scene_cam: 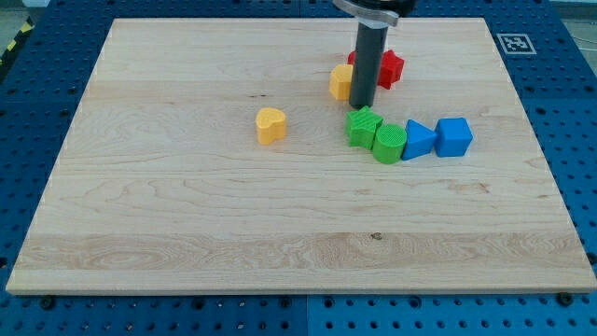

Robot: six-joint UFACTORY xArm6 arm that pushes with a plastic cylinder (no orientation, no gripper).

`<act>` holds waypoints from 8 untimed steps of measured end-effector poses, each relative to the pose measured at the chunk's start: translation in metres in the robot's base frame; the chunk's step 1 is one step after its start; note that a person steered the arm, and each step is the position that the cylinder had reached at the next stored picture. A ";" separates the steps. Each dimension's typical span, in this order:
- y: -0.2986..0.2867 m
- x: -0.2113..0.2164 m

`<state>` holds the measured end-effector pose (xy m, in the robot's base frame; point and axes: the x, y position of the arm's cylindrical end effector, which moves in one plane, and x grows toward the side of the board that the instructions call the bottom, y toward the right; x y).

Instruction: Separate the yellow hexagon from the red circle

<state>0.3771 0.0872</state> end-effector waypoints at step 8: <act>-0.021 -0.023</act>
<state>0.3541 0.0665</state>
